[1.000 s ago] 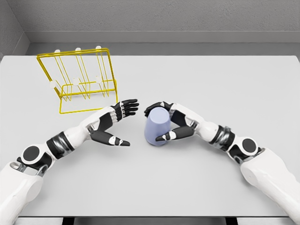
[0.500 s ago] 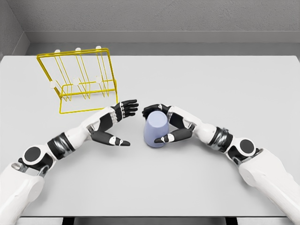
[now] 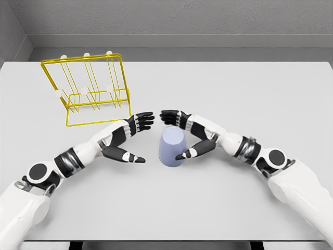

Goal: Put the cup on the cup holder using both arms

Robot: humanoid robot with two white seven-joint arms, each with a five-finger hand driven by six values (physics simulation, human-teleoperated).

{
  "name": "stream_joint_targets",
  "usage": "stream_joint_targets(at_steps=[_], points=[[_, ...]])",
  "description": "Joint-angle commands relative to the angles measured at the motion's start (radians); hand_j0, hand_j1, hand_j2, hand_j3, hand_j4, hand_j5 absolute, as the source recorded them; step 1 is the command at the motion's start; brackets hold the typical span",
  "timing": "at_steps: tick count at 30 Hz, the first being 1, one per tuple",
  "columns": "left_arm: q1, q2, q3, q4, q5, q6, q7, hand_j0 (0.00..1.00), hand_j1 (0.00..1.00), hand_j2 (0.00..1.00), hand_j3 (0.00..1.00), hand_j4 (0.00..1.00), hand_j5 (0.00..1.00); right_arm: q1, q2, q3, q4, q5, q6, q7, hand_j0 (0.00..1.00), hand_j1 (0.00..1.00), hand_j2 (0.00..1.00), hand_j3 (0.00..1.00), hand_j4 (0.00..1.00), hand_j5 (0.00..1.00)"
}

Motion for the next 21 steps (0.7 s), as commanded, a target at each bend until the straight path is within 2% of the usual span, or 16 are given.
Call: stream_joint_targets(at_steps=[1,6,8,9,14,16,20,21], points=[[0.0,-0.007,-0.002,0.0,0.006,0.001,0.0,1.0,1.0,1.0,1.0,1.0,1.0,0.0,-0.029,-0.006,0.005,0.022,0.0,0.0,1.0,1.0,1.0,1.0,1.0,1.0],[-0.005,-0.031,0.0,0.03,0.006,0.001,0.0,1.0,1.0,1.0,1.0,1.0,1.0,-0.015,-0.095,-0.006,0.002,0.026,-0.009,0.0,1.0,1.0,1.0,1.0,1.0,1.0],[-0.008,-0.033,0.0,0.042,0.006,-0.001,0.0,1.0,1.0,1.0,1.0,1.0,1.0,-0.046,-0.144,-0.007,0.002,0.026,-0.014,0.0,1.0,1.0,1.0,1.0,1.0,1.0],[-0.008,-0.034,-0.002,0.042,0.006,-0.001,0.0,1.0,1.0,1.0,1.0,1.0,1.0,-0.067,-0.146,-0.015,0.002,0.025,-0.017,0.0,1.0,1.0,1.0,1.0,1.0,1.0],[-0.008,-0.062,-0.008,0.051,0.004,-0.007,0.0,1.0,1.0,1.0,1.0,1.0,1.0,-0.14,-0.293,-0.018,-0.003,0.028,-0.048,0.0,1.0,1.0,1.0,1.0,1.0,1.0],[-0.008,-0.068,-0.006,0.043,-0.048,-0.013,0.0,1.0,1.0,1.0,1.0,1.0,1.0,-0.163,-0.331,-0.004,0.0,0.028,-0.098,0.0,1.0,1.0,1.0,1.0,1.0,1.0],[-0.008,-0.08,-0.006,0.039,-0.05,-0.027,0.0,1.0,1.0,1.0,1.0,1.0,1.0,-0.204,-0.371,-0.006,-0.006,0.031,-0.102,0.0,1.0,1.0,1.0,1.0,1.0,1.0],[-0.008,-0.082,-0.006,0.039,-0.048,-0.027,0.0,1.0,1.0,1.0,1.0,1.0,1.0,-0.207,-0.374,-0.006,0.0,0.066,-0.102,0.0,1.0,1.0,1.0,1.0,1.0,1.0]])
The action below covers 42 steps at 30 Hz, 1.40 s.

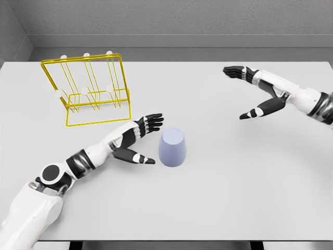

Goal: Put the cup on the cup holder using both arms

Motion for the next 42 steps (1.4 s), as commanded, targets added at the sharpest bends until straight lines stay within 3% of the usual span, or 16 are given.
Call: stream_joint_targets(at_steps=[1,2,4,6,25,42], points=[[0.0,-0.006,0.0,-0.002,0.002,-0.006,0.0,1.0,1.0,1.0,1.0,1.0,1.0,-0.005,-0.032,-0.004,0.014,0.14,-0.005,0.0,1.0,1.0,1.0,1.0,1.0,1.0],[0.0,-0.006,-0.001,-0.002,0.005,-0.007,0.0,1.0,1.0,1.0,1.0,1.0,1.0,-0.029,-0.034,-0.007,0.021,0.311,-0.005,0.0,1.0,1.0,1.0,1.0,1.0,1.0],[0.001,-0.006,-0.003,-0.007,0.008,-0.007,0.0,1.0,1.0,1.0,1.0,1.0,1.0,-0.041,-0.055,-0.067,0.018,0.67,-0.005,-0.304,1.0,1.0,1.0,1.0,1.0,1.0],[0.003,-0.006,-0.006,-0.007,0.007,-0.007,0.0,1.0,1.0,1.0,1.0,1.0,1.0,-0.045,-0.057,-0.09,0.018,0.81,-0.005,-0.393,1.0,1.0,1.0,1.0,1.0,1.0],[-0.002,-0.033,-0.028,-0.005,-0.005,-0.056,0.0,1.0,1.0,1.0,1.0,1.0,1.0,-0.046,-0.086,-0.09,0.014,0.813,-0.005,-0.393,1.0,1.0,1.0,1.0,1.0,1.0],[-0.031,-0.06,-0.058,0.014,-0.011,-0.056,0.0,1.0,1.0,1.0,1.0,1.0,1.0,-0.049,-0.069,-0.093,0.049,0.81,-0.005,-0.392,1.0,1.0,1.0,1.0,1.0,1.0]])
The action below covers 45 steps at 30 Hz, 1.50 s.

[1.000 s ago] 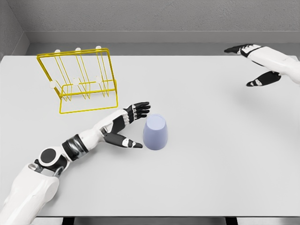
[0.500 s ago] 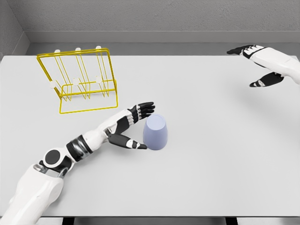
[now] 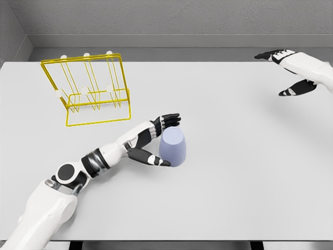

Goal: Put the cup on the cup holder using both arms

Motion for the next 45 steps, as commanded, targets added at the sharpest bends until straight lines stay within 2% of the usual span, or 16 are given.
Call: stream_joint_targets(at_steps=[1,14,15,17,19,21,29,34,45], points=[[0.0,-0.002,-0.002,0.004,0.006,0.0,0.0,1.0,1.0,1.0,1.0,1.0,1.0,0.0,0.002,-0.002,0.006,-0.008,0.001,0.0,1.0,1.0,1.0,1.0,1.0,1.0],[0.0,-0.036,-0.011,0.008,0.005,0.0,0.0,1.0,1.0,1.0,1.0,1.0,1.0,0.0,0.004,-0.022,0.037,-0.006,0.001,0.0,1.0,1.0,1.0,1.0,1.0,1.0],[0.0,-0.036,-0.011,0.008,0.005,0.002,0.0,0.9,0.9,0.9,0.9,0.9,0.9,0.0,0.004,-0.022,0.037,-0.006,0.001,0.001,1.0,1.0,1.0,1.0,1.0,1.0],[0.0,-0.039,-0.009,0.008,0.006,0.002,0.0,0.8,0.8,0.8,0.8,0.8,0.8,0.0,0.004,-0.02,0.037,-0.006,0.001,0.0,1.0,1.0,1.0,1.0,1.0,1.0],[0.0,-0.039,-0.009,0.008,0.008,0.002,0.0,0.67,0.67,0.67,0.67,0.67,0.67,0.0,0.004,-0.02,0.037,-0.006,0.001,0.001,1.0,1.0,1.0,1.0,1.0,1.0],[0.0,-0.041,-0.009,0.008,0.009,0.002,0.0,0.59,0.59,0.59,0.59,0.59,0.59,0.0,0.004,-0.02,0.037,-0.006,0.001,0.001,1.0,1.0,1.0,1.0,1.0,1.0],[0.002,-0.039,-0.008,0.008,0.008,0.003,0.0,0.53,0.53,0.53,0.53,0.53,0.53,0.0,0.004,-0.022,0.037,-0.006,0.001,0.001,1.0,1.0,1.0,1.0,1.0,1.0],[0.002,-0.036,-0.008,0.008,0.008,0.005,0.0,0.45,0.45,0.45,0.45,0.45,0.45,0.0,0.008,-0.02,0.037,-0.006,0.001,0.001,1.0,1.0,1.0,1.0,1.0,1.0],[0.002,-0.034,0.004,-0.005,0.02,0.008,0.0,0.45,0.45,0.45,0.45,0.45,0.45,0.0,0.008,-0.02,0.037,-0.006,0.001,0.001,1.0,1.0,1.0,1.0,1.0,1.0]])
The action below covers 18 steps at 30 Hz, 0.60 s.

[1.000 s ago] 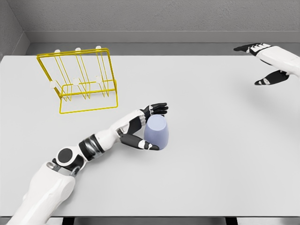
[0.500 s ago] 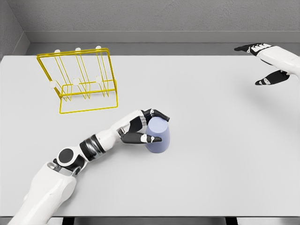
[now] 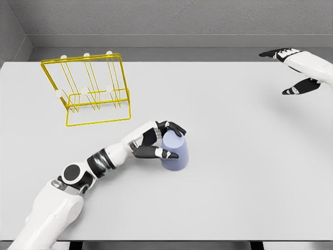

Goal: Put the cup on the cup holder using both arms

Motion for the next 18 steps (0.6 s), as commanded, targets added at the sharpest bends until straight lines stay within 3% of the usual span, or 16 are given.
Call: stream_joint_targets(at_steps=[1,5,18], points=[[0.0,-0.002,0.003,-0.004,0.009,0.002,0.0,0.44,0.44,0.44,0.44,0.44,0.44,0.0,-0.001,-0.001,0.0,-0.007,0.001,-0.001,1.0,1.0,1.0,1.0,1.0,1.0],[0.003,0.0,0.005,-0.042,0.015,0.005,0.0,0.43,0.43,0.43,0.43,0.43,0.43,0.0,0.001,-0.001,0.0,-0.007,0.001,-0.001,1.0,1.0,1.0,1.0,1.0,1.0],[0.055,0.073,0.1,-0.186,0.069,0.011,0.0,0.43,0.43,0.43,0.43,0.43,0.43,0.0,0.005,-0.001,0.0,-0.007,0.001,0.001,1.0,1.0,1.0,1.0,1.0,1.0]])
